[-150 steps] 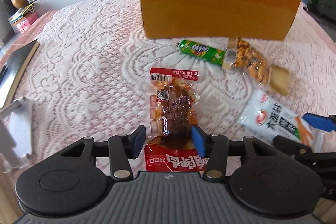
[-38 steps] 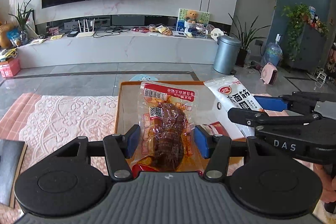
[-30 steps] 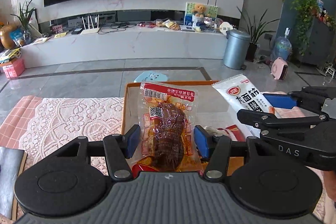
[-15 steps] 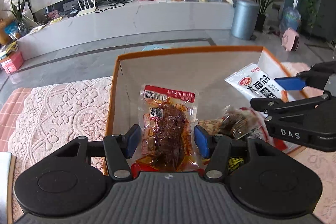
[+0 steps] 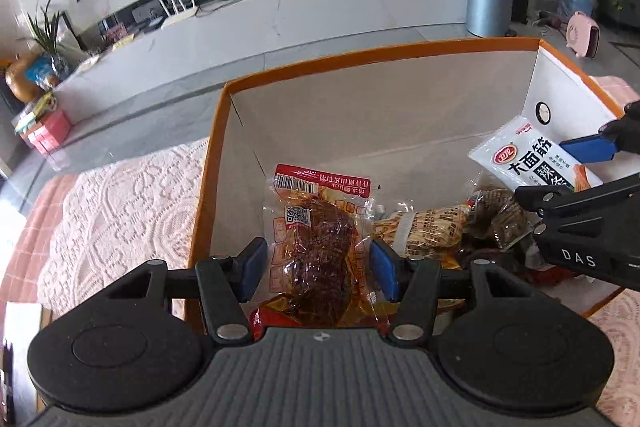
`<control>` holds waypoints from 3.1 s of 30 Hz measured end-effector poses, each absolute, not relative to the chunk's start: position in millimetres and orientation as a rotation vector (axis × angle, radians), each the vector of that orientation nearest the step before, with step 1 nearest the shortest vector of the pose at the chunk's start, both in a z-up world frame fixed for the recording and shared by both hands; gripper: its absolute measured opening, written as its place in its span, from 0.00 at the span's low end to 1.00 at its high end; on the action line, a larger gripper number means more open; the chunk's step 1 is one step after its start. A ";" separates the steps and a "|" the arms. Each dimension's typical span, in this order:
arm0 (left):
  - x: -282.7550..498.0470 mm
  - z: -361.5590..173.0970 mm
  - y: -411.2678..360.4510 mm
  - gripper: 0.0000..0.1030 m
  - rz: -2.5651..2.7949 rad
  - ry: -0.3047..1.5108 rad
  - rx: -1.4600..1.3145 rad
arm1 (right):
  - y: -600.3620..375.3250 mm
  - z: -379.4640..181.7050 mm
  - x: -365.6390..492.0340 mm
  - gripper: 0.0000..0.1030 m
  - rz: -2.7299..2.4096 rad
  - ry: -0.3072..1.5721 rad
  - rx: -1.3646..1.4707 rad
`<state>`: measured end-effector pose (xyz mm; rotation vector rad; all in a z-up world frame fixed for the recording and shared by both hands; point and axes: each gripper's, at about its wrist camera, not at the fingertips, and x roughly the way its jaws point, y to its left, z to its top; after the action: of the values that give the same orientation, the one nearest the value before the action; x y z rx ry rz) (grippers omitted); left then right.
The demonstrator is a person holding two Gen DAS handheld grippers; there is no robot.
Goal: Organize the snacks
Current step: 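Lower both packs into the box and open both grippers, then withdraw both tools from the box toward the green tube snack and peanut bag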
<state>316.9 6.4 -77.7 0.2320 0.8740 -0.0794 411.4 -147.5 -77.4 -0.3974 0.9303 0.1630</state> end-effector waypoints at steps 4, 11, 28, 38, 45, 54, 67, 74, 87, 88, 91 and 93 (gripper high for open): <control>318.6 -77.7 -0.1 0.63 -0.073 0.882 0.252 | -139.8 -81.5 413.3 0.45 0.152 0.926 -0.434; 317.3 -78.2 -6.3 0.66 -0.059 0.880 0.276 | -136.5 -82.4 411.2 0.46 0.147 0.924 -0.462; 310.1 -72.2 -20.4 0.73 -0.059 0.839 0.350 | -131.9 -77.0 399.3 0.51 0.155 0.929 -0.514; 297.4 -52.9 -25.0 0.77 -0.039 0.769 0.391 | -129.8 -58.1 388.2 0.64 0.155 0.901 -0.531; 278.6 -34.6 -21.8 0.80 -0.016 0.737 0.378 | -131.5 -36.7 372.6 0.83 0.149 0.876 -0.527; 237.7 -7.4 -3.4 0.83 -0.011 0.686 0.271 | -139.9 -11.8 329.1 0.94 0.147 0.830 -0.537; 169.5 -15.6 3.0 0.83 -0.132 0.754 0.241 | -161.7 10.7 235.8 0.95 0.212 0.805 -0.451; 139.4 -22.3 9.2 0.83 -0.200 0.849 0.185 | -181.2 11.4 192.1 0.95 0.255 0.859 -0.337; 86.7 -43.9 25.4 0.83 -0.160 0.836 0.120 | -209.4 -29.9 118.0 0.95 0.194 0.845 -0.061; 84.3 -46.8 26.3 0.83 -0.166 0.835 0.103 | -210.7 -32.7 115.7 0.95 0.188 0.841 -0.047; 77.6 -53.1 26.6 0.83 -0.158 0.811 0.079 | -209.1 -41.9 105.6 0.95 0.167 0.819 -0.026; 75.5 -57.4 26.1 0.83 -0.164 0.799 0.075 | -205.8 -47.8 99.8 0.95 0.159 0.797 -0.016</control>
<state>75.5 26.1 -57.4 0.0753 0.7992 -0.1644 99.8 -205.8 -47.8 -0.0158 0.7970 0.1589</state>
